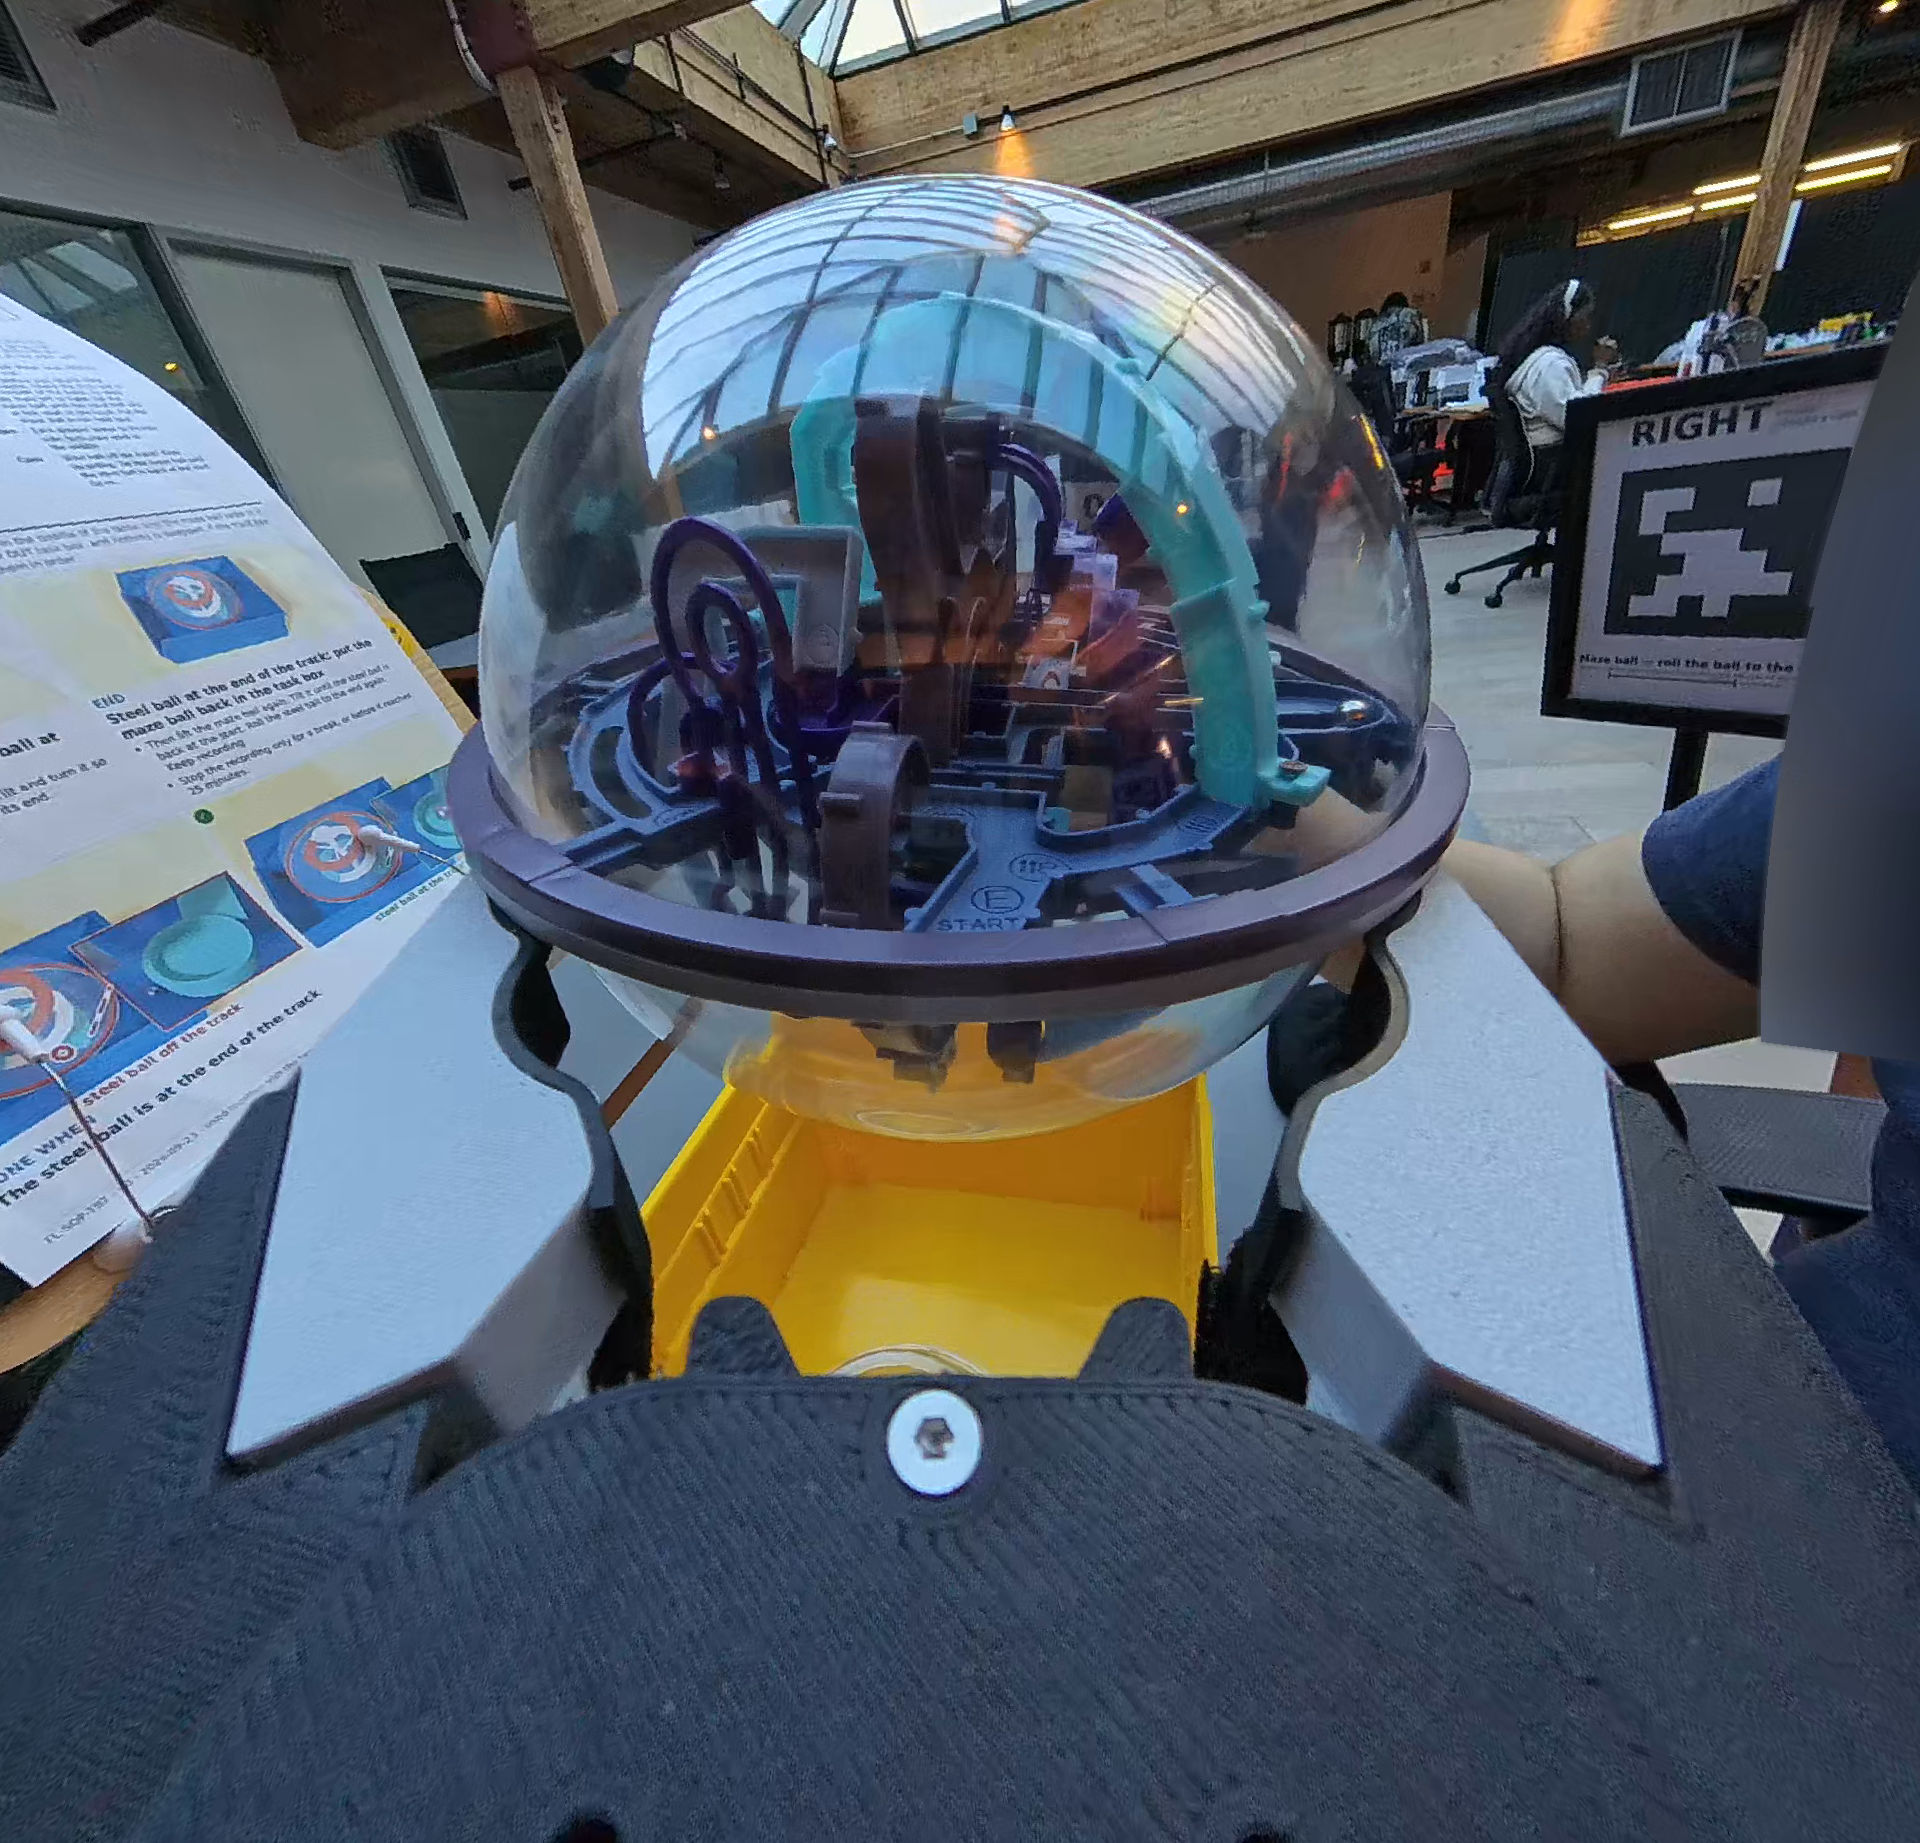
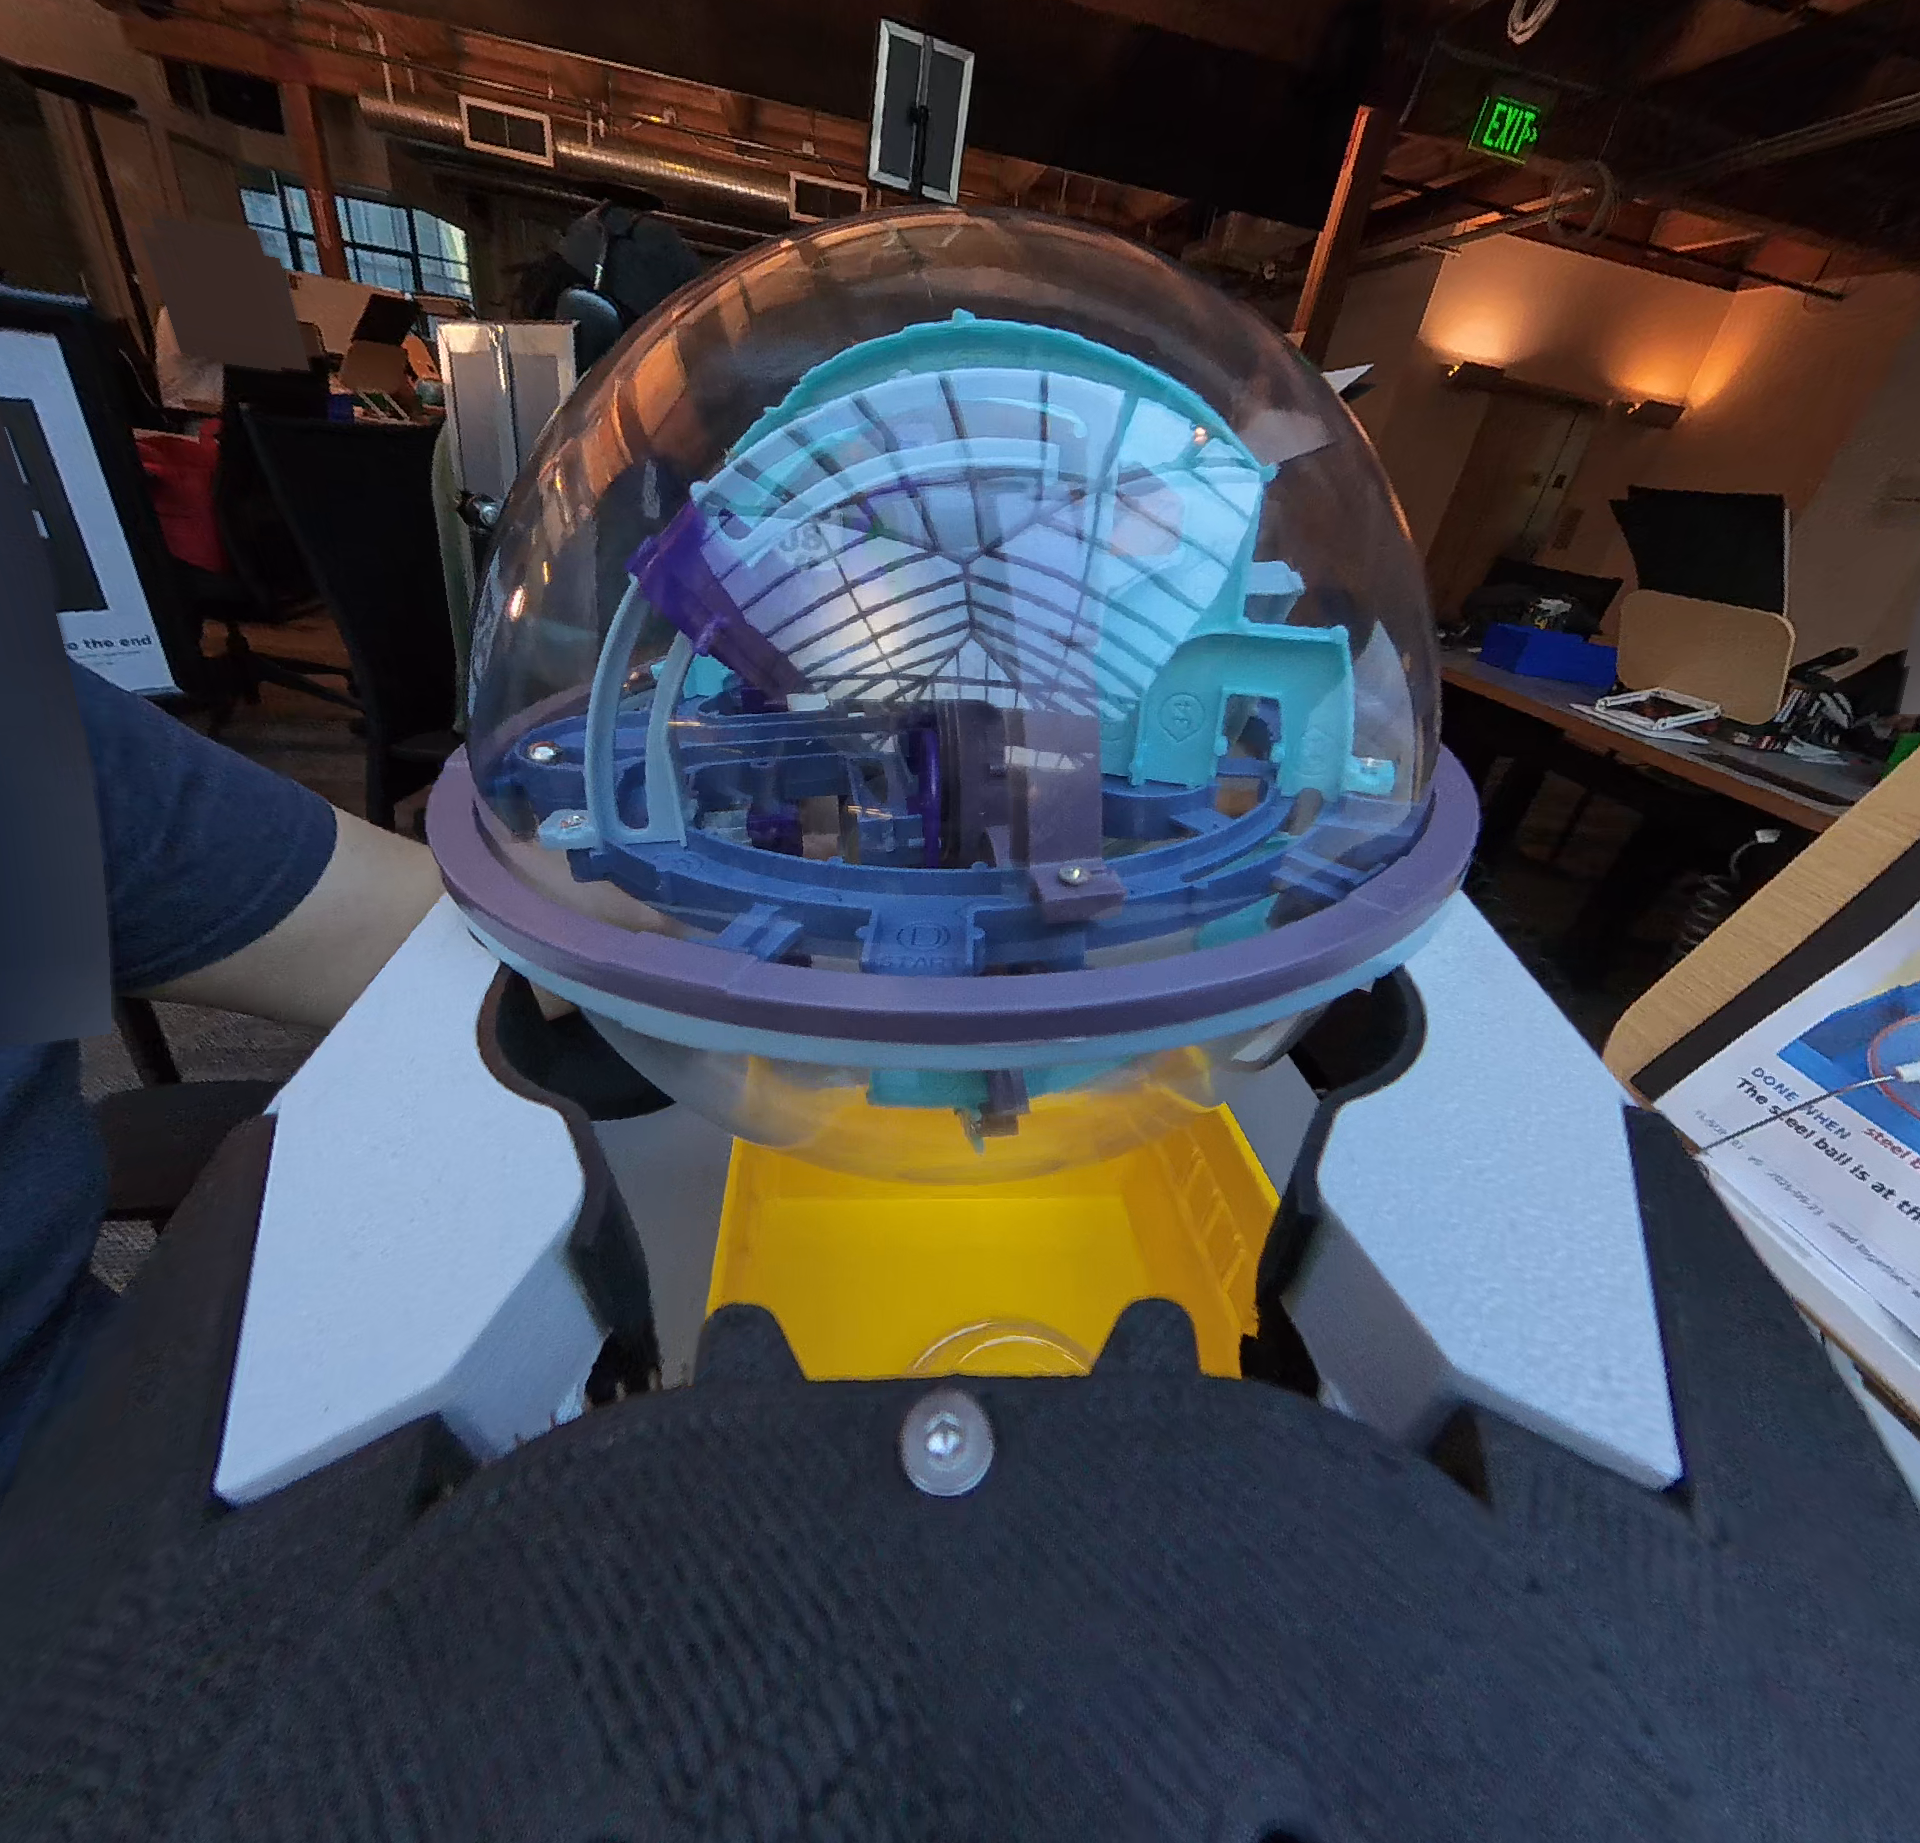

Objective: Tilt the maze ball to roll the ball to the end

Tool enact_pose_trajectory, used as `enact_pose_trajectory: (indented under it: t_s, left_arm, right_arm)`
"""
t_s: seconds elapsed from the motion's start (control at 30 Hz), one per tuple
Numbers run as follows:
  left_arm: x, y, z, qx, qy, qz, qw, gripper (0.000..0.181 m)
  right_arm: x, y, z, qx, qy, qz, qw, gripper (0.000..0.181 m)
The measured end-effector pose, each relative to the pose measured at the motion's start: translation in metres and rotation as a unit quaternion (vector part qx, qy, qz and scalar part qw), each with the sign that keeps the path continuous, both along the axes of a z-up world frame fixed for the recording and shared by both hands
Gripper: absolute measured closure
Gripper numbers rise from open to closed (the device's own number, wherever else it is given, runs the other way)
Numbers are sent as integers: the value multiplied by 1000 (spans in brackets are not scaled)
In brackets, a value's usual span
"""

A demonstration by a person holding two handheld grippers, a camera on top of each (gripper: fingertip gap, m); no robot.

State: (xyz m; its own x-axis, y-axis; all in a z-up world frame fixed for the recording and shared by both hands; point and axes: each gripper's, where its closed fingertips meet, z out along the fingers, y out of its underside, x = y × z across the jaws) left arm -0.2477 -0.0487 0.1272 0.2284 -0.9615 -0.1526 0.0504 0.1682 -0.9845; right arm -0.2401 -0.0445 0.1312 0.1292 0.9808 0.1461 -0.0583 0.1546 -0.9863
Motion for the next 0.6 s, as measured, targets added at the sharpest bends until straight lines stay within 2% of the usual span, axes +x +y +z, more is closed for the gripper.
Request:
enact_pose_trajectory:
  t_s: [0.6]
  left_arm:
    - [0, 5, 2, -67, -29, -14, 997, 30]
  right_arm:
    - [0, 5, 2, -68, -3, -13, 998, 24]
